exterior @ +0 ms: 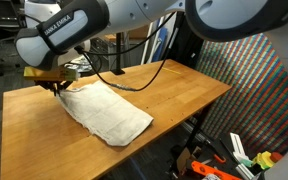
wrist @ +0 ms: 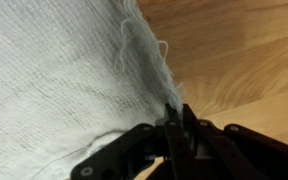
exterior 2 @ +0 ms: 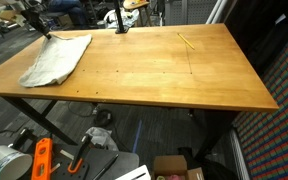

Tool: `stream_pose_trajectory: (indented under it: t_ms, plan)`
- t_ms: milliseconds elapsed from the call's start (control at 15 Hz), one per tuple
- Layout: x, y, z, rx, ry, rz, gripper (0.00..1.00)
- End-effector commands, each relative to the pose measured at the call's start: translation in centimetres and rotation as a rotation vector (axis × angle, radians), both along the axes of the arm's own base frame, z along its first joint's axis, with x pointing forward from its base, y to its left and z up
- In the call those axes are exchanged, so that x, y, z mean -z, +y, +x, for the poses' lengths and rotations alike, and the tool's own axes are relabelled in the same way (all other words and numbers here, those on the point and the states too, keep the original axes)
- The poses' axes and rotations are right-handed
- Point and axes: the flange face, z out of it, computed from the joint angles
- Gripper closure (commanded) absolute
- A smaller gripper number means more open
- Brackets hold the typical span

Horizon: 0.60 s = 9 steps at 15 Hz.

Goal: Fold the towel in half

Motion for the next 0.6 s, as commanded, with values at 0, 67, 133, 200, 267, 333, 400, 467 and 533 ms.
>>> stream_pose_trajectory:
  t_ms: [0,67,133,200,267,333,400,467,533]
  plan:
    - [-1.2,-1.2,1.8,0.050,-0.068,0.013,0.59]
    - [-1.4,-1.8,2.3,0.062,-0.088,0.001,0.50]
    - [-1.8,-2.7,3.0,0.079,-0.116,-0.015,0.43]
    - [-2.0,-3.6,3.5,0.091,-0.133,-0.029,0.36]
    - [-2.1,-4.6,4.0,0.104,-0.145,-0.050,0.27]
    - [-2.2,-5.5,4.5,0.119,-0.150,-0.061,0.21]
    - [-2.1,-6.5,4.9,0.131,-0.147,-0.072,0.12]
    - [-2.1,-7.2,5.2,0.140,-0.139,-0.078,0.06]
    - [-1.9,-7.7,5.2,0.143,-0.136,-0.083,0.01]
